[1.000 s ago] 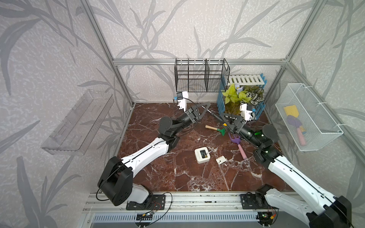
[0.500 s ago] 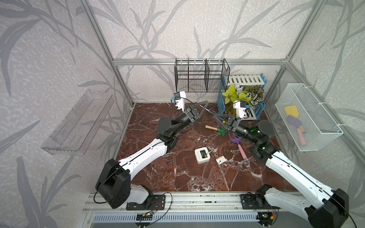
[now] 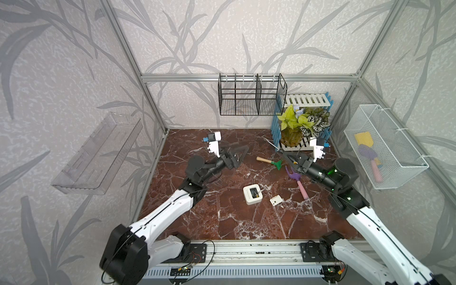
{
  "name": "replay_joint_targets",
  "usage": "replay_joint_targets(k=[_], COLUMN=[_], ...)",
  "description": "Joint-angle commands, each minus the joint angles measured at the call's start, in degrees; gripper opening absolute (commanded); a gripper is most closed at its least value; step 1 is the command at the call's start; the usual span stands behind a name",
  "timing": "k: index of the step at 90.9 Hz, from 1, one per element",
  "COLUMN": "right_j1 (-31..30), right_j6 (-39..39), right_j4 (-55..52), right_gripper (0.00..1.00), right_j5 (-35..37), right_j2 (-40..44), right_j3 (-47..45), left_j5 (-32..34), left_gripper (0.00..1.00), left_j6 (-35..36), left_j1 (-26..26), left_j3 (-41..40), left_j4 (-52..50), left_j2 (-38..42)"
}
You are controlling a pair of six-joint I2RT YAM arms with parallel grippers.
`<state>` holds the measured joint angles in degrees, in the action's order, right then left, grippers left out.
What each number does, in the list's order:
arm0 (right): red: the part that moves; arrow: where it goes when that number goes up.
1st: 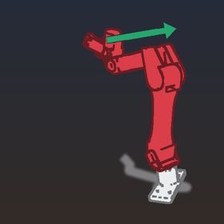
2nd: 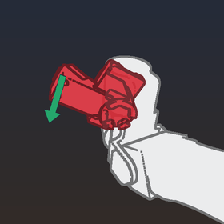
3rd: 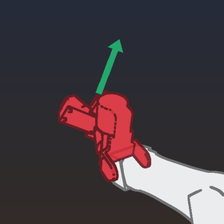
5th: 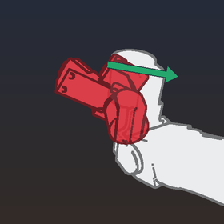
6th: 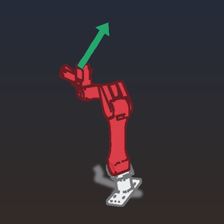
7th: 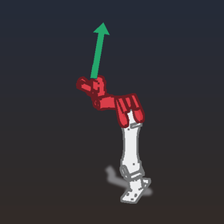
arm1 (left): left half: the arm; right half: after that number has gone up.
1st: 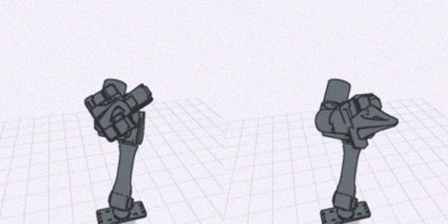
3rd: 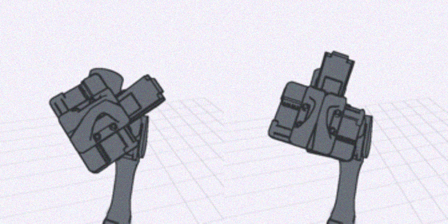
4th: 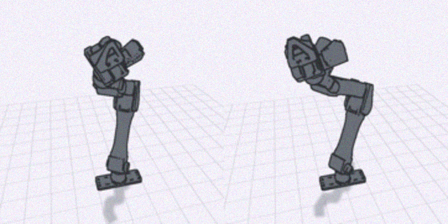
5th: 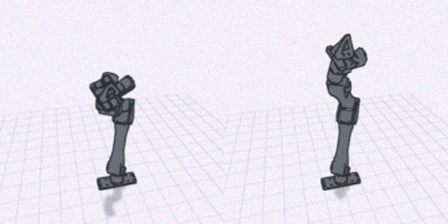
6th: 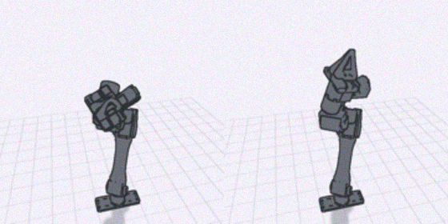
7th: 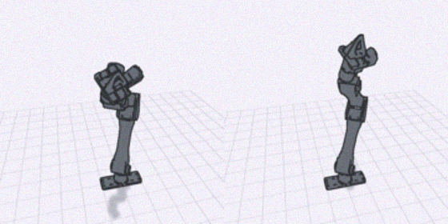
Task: Remove the battery from the alarm
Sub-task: Pick up the screwdriver from the center of the board, then pick up the alarm from the center of the board.
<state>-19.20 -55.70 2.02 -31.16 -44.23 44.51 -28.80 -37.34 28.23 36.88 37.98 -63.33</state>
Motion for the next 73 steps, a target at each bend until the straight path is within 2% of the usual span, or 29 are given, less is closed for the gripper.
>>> replay_joint_targets(k=[1,7,13,21,25,39,45,54,63,73], right_j1=[1.24,1.2,1.29,1.57,1.33,0.06,-1.15,-3.78,-6.32,-6.37], right_j6=[21.05,33.51,44.99,56.86,58.82,62.71,62.55,62.97,64.56,63.6], right_j4=[-30.69,-41.13,-48.52,-45.75,-43.82,-44.71,-44.29,-44.77,-45.77,-43.91], right_gripper=[0.0,0.0,0.0,0.0,0.0,0.0,0.0,0.0,0.0,0.0], right_j5=[-3.89,-5.03,-3.11,-6.3,-4.03,-1.45,-0.26,1.71,4.77,6.08], right_j2=[2.78,1.47,-0.17,-0.31,-0.67,-6.06,-6.4,-6.15,-6.13,-5.51], right_j3=[2.38,5.29,8.23,8.04,8.12,10.74,10.28,9.46,9.0,8.08], left_j5=[-5.7,-5.67,-5.34,-6.23,-6.49,-6.87,-5.55,-5.68,-6.13,-2.79], left_gripper=[0.98,1.0,1.0,1.0,1.0,1.0,1.0,1.0,1.0,1.0], left_j6=[25.55,33.74,43.66,57.55,64.59,76.56,79.03,79.06,75.62,68.63], left_j1=[1.09,3.09,4.39,4.63,4.71,5.56,6.24,6.86,8.35,9.55], left_j3=[-9.66,-13.0,-15.54,-16.81,-16.99,-12.99,-10.15,-7.22,-6.05,-8.65], left_j4=[-11.38,-11.2,-10.85,-11.94,-13.85,-19.61,-21.95,-22.82,-20.58,-13.38], left_j2=[1.14,1.71,2.3,2.96,2.78,-3.39,-7.44,-11.71,-14.86,-17.75])
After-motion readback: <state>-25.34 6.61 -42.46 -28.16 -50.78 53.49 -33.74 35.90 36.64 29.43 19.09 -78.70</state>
